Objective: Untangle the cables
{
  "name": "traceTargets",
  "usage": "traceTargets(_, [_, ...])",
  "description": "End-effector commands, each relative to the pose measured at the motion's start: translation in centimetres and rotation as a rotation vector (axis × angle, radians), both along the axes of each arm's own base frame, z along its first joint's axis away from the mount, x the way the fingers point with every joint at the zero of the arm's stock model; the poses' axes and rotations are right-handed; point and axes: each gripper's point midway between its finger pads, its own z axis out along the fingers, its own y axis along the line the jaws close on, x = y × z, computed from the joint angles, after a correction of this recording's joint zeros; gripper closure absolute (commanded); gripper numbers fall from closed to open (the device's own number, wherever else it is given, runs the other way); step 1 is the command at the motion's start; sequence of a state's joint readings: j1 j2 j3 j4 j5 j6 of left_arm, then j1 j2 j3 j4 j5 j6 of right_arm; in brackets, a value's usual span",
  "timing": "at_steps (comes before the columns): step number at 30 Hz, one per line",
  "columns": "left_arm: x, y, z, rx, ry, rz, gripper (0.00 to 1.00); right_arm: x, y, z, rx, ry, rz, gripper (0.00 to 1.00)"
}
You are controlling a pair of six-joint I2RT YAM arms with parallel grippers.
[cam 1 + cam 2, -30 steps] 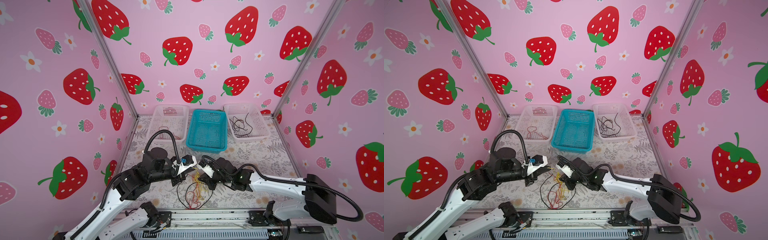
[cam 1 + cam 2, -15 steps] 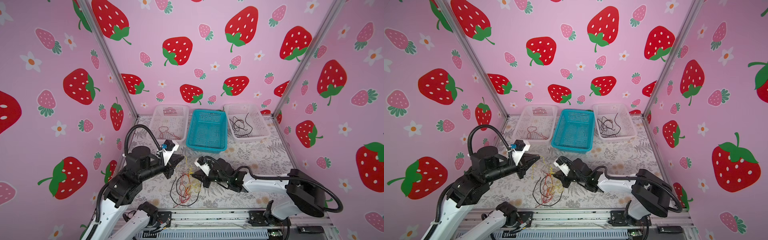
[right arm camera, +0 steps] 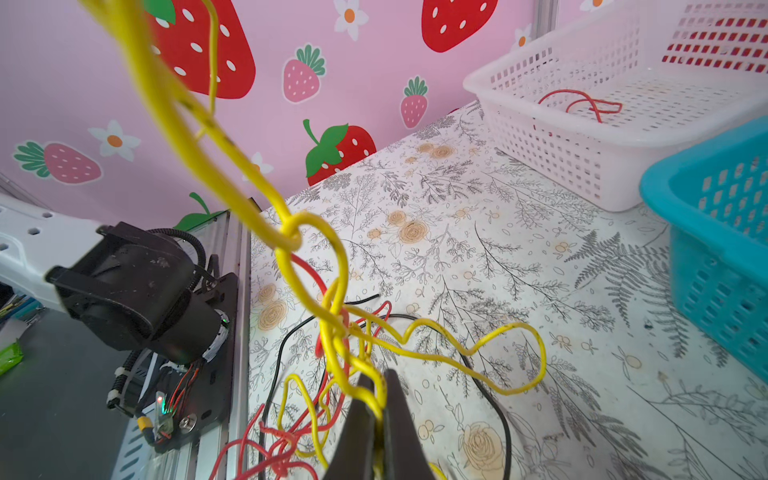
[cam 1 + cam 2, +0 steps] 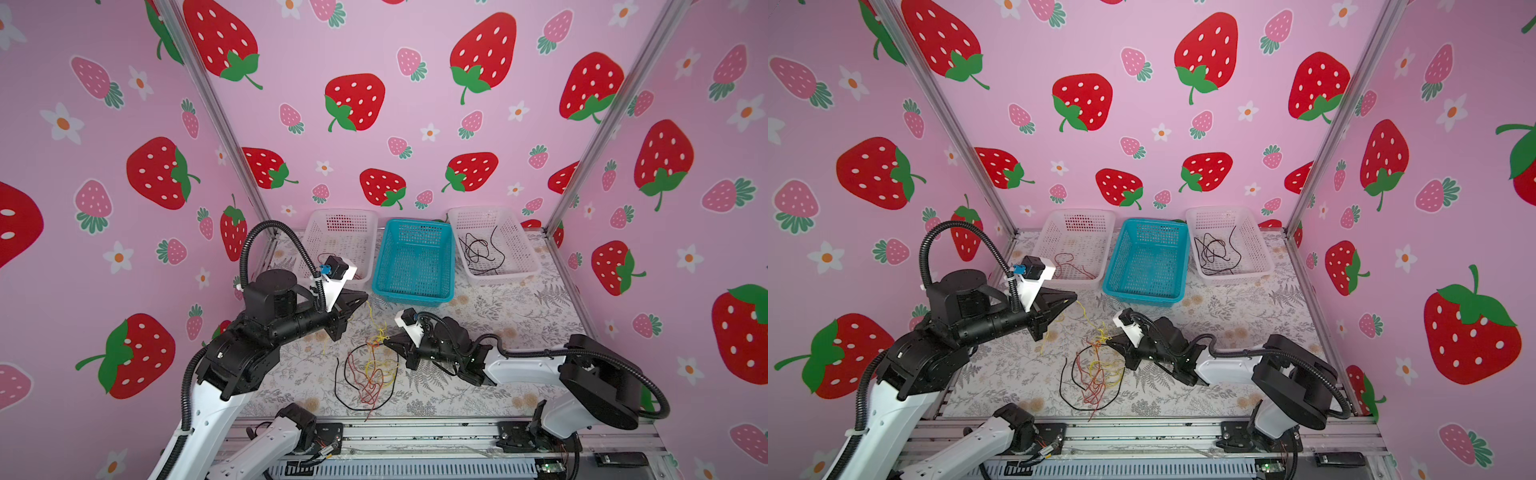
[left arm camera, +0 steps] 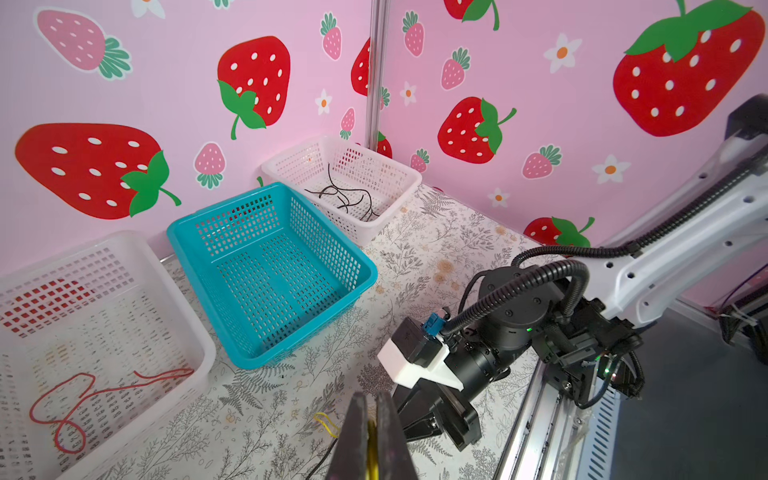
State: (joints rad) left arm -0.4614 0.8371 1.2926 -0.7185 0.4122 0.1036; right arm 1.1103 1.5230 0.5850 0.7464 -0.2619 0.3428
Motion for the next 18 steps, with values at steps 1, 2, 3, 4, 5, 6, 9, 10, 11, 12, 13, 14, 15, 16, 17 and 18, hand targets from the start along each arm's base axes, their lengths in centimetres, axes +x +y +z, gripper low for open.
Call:
traceTargets(1, [-2.0,0.5,11.0,-0.208,-0.374,-0.024,1.00,-1.7,-6.6,-11.2,-0.406,0.179,-0.061,1.00])
traceTargets(2, [-1.8,0.4,10.3,-0.205,-0.351,-0.029,1.00,-1.9,-6.4,-10.2,-0.381,0.171,-0.044,1.00])
traceTargets(3, [-1.6,0.0,9.4,-0.205,-0.324,-0.044,1.00,-2.0,-6.3,-9.4,-0.359,0.163,-0.038,1.00])
traceTargets(4, [-1.4,-0.2,8.8,-0.213,-0.295,-0.047,1.00,-2.0,-6.4,-8.6,-0.336,0.153,-0.042,0.93])
traceTargets(5, [-1.0,-0.3,8.1,-0.216,-0.271,-0.040,1.00,-2.0,-6.5,-7.6,-0.311,0.140,-0.046,0.81])
traceTargets(6, [-0.6,-0.3,7.4,-0.213,-0.256,-0.025,1.00,-1.9,-6.6,-6.6,-0.287,0.121,-0.054,0.69])
traceTargets(9, [0.5,-0.2,5.2,-0.199,-0.222,0.016,1.00,-0.9,-7.7,-4.0,-0.237,0.067,-0.128,0.46])
traceTargets(10, [0.9,-0.2,4.5,-0.195,-0.208,0.032,1.00,-0.5,-8.0,-3.3,-0.228,0.052,-0.155,0.40])
traceTargets(11, [1.3,-0.2,3.9,-0.184,-0.196,0.043,1.00,-0.4,-8.3,-2.6,-0.215,0.048,-0.174,0.37])
traceTargets(12, [1.7,-0.2,3.2,-0.175,-0.184,0.054,1.00,-0.5,-8.5,-2.1,-0.205,0.043,-0.172,0.36])
traceTargets(13, [2.1,-0.1,2.7,-0.169,-0.174,0.066,1.00,-0.6,-8.6,-1.6,-0.191,0.043,-0.171,0.35])
traceTargets(14, [2.4,-0.2,2.2,-0.166,-0.167,0.074,1.00,-0.9,-8.5,-1.2,-0.173,0.059,-0.160,0.35])
traceTargets(15, [2.6,-0.2,1.8,-0.163,-0.160,0.078,1.00,-1.3,-8.2,-0.8,-0.147,0.077,-0.137,0.34])
traceTargets(16, [2.8,-0.3,1.5,-0.165,-0.151,0.081,1.00,-1.9,-7.9,-0.4,-0.123,0.097,-0.113,0.34])
traceTargets(17, [3.0,-0.4,1.4,-0.173,-0.148,0.084,1.00,-2.3,-7.5,0.0,-0.089,0.116,-0.096,0.34])
traceTargets(18, [3.0,-0.5,1.2,-0.182,-0.145,0.081,1.00,-2.7,-7.2,0.5,-0.051,0.133,-0.083,0.34])
